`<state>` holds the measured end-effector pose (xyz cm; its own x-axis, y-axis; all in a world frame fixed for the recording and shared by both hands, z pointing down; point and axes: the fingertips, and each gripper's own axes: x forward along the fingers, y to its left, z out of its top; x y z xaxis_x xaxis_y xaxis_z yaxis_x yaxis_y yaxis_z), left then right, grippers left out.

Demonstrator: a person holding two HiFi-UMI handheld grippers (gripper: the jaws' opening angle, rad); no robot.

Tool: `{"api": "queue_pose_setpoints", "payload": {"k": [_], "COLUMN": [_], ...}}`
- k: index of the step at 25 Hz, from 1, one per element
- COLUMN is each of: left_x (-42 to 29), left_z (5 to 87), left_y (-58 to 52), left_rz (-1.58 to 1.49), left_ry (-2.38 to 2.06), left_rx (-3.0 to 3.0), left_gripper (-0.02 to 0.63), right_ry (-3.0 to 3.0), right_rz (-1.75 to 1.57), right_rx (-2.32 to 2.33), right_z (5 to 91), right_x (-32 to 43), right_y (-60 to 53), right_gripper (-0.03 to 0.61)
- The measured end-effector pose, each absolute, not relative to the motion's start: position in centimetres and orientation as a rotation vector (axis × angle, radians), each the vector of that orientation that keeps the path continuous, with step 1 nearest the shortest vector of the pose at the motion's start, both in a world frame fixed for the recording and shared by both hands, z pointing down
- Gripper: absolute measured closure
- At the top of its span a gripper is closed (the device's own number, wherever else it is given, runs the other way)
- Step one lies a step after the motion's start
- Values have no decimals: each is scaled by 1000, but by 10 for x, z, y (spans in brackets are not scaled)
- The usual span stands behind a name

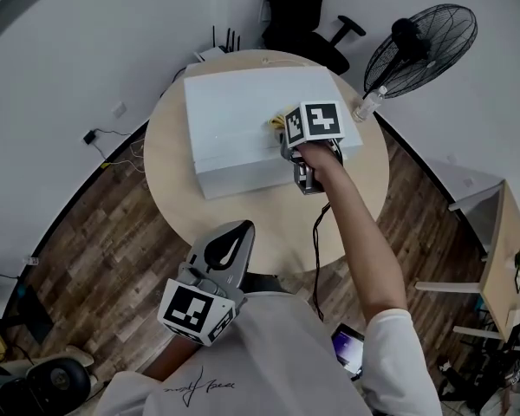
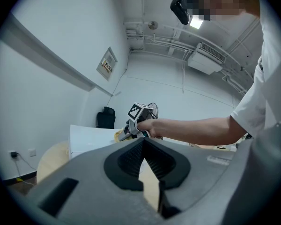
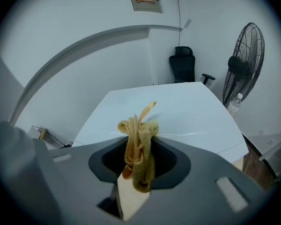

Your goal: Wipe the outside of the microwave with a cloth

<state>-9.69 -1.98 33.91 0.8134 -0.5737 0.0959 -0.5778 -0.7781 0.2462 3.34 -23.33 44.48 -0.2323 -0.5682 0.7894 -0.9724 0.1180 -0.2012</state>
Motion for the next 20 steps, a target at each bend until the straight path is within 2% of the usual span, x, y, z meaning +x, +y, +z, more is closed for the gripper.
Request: {"api": "queue_pose_setpoints", "payload": {"k": [20], "left_x": [-128], "left_z": [339], "left_y": [-19], "left_rz": [1], "left_ry": [-946], "left_rx": [2714], "left_gripper": [620], "right_ry": [-2026], "right_rz": [846], "right_rx": [1278], "right_z": [440], "right_x": [-124], "right_y": [-225], "right_gripper": [456]}}
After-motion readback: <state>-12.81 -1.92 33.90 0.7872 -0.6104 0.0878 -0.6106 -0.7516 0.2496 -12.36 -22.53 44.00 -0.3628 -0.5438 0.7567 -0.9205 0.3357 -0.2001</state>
